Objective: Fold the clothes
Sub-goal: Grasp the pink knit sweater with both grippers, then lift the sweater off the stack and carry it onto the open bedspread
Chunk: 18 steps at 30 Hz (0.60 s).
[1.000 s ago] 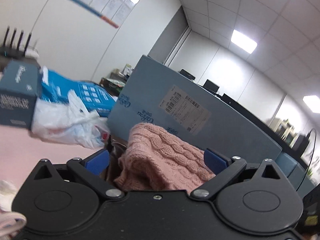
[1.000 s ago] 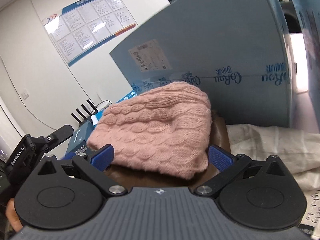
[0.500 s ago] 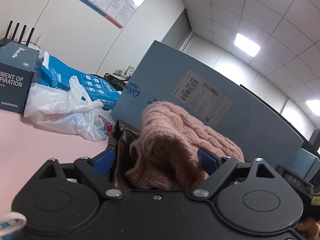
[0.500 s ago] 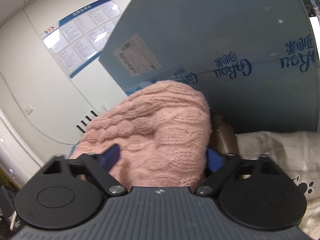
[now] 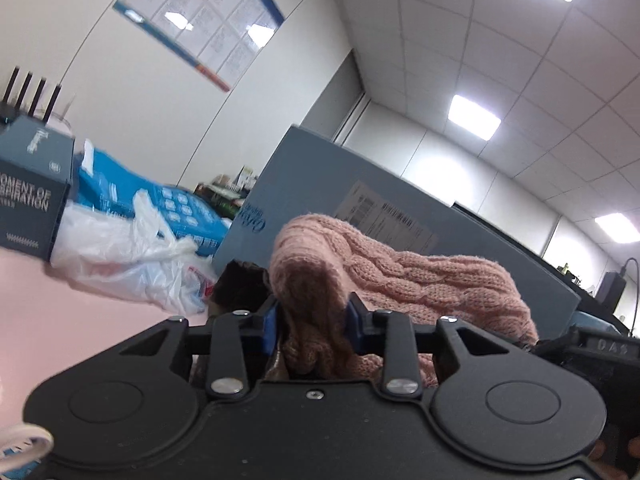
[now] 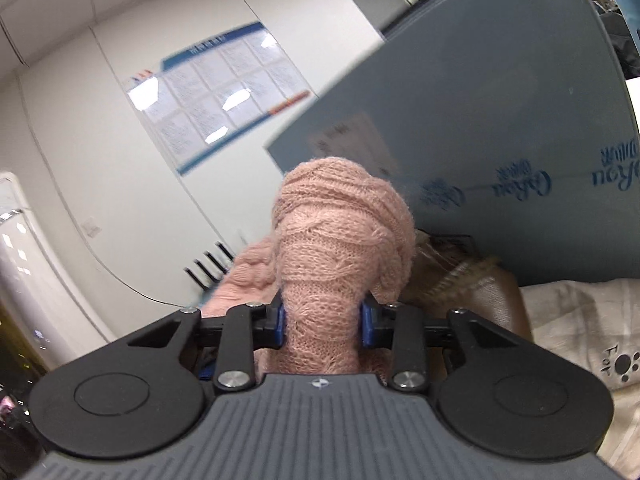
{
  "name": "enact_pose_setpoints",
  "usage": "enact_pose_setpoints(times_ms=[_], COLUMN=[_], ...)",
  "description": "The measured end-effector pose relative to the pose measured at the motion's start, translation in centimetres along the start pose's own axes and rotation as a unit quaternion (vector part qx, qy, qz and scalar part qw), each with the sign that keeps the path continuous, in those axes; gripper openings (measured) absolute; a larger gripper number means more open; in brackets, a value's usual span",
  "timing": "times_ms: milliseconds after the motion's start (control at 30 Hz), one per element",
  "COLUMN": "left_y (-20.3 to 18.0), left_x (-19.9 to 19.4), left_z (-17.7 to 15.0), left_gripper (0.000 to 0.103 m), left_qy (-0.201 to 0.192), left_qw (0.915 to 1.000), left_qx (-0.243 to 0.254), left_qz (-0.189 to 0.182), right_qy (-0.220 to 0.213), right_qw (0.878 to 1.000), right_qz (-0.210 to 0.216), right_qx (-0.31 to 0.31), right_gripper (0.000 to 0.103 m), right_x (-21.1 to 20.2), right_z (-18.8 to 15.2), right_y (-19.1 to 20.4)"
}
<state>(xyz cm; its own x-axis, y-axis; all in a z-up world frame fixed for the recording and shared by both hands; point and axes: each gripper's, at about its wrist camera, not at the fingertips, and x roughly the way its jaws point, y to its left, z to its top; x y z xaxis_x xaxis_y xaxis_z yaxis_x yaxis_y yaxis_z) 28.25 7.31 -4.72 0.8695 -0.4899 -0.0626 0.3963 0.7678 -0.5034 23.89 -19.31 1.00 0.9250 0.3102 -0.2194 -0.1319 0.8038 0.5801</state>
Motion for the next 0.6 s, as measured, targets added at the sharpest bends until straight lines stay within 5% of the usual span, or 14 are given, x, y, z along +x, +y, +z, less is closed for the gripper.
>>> enact_pose_setpoints(times_ms=[367,600], left_y=[-2.1,-6.0], left_x=[-4.0,-7.2], left_z=[0.3,-0.5], left_gripper=[0.029,0.029], left_qy=[-0.013,-0.004], left_qw=[0.9998,0.9985], left_qx=[0.011,0.02], left_qz=[-0.007,-0.051], right_qy=[0.002,-0.033], right_qw=[1.0,0.999], right_qz=[0.019,0.005], right_qx=[0.011,0.007], right_gripper=[0.028,0.028], right_x=[-5.8,-13.1], right_z=[-1.7,-2.7], right_y=[3.1,3.1])
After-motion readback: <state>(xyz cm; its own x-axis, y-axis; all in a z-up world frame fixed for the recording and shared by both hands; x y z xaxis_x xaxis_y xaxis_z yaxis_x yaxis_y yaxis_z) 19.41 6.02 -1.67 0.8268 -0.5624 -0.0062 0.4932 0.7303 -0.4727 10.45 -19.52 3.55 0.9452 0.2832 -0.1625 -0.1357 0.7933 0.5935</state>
